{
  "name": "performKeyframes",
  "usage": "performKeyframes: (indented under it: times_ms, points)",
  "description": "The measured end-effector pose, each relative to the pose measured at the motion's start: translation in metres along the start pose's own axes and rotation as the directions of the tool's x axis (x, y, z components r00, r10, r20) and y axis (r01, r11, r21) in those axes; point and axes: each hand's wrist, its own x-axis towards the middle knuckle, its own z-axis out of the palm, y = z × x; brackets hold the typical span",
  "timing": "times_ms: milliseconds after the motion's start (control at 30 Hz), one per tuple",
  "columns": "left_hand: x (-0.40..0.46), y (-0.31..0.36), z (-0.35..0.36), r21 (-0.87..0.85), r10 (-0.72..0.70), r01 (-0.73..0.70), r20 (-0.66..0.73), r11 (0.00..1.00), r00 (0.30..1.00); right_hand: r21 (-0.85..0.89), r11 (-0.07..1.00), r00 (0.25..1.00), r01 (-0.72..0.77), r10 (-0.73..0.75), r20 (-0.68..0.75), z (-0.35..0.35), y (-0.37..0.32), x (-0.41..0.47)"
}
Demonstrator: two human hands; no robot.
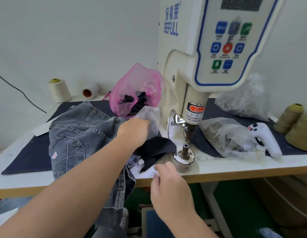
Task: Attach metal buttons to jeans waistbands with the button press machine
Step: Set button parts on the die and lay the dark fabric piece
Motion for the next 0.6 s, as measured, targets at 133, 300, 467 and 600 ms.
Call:
performKeyframes:
  times_ms: [133,300,467,600]
  points:
    - [0.013,0.007,-0.001,0.144,-0.105,0.086,0.127,0.986,0.986,0.05,0.997,0.999,0.052,-0.052,-0.015,-0.002,0.009,-0.014]
    - [0.019,0.01,-0.006,0.178,-0.128,0.093,0.195,0.98,0.972,0.102,0.992,0.997,0.07,-0.066,-0.042,-0.011,0.021,-0.022]
    - [0.016,0.009,-0.001,0.165,-0.14,0.114,0.156,0.98,0.978,0.147,0.988,0.997,0.053,-0.045,-0.055,-0.014,0.028,-0.027]
    - [0.016,0.011,0.0,0.138,-0.188,0.167,0.163,0.976,0.968,0.183,0.983,0.999,0.036,-0.032,-0.024,-0.013,0.03,-0.031]
